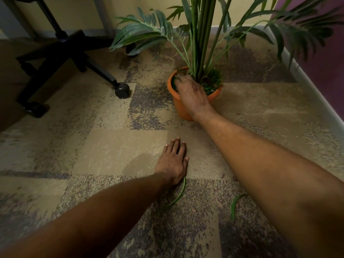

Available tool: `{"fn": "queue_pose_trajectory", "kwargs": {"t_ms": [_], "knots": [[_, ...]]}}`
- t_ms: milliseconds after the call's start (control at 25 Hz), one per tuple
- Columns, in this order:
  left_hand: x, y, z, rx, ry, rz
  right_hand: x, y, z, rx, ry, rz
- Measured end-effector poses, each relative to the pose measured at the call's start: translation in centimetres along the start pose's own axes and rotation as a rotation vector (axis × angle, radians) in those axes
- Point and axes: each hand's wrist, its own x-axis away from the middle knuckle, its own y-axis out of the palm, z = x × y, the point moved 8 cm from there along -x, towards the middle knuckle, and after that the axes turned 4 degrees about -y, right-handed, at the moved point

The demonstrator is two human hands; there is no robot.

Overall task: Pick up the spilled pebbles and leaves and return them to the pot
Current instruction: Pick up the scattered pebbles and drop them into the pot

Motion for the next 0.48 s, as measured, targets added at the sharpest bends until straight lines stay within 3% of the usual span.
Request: {"fn": "queue_pose_trajectory", "kwargs": {"t_ms": [280, 480], "knots": [[0.0, -1.4, 0.5, -0.05, 0.042, -0.014, 5.6, -0.7, -0.6, 0.102, -0.021, 0.025], [0.5, -2.1, 3.2, -0.018, 0.077, -0.038, 15.5, 2.6, 1.2, 0.121, 0.114, -0.126]]}}
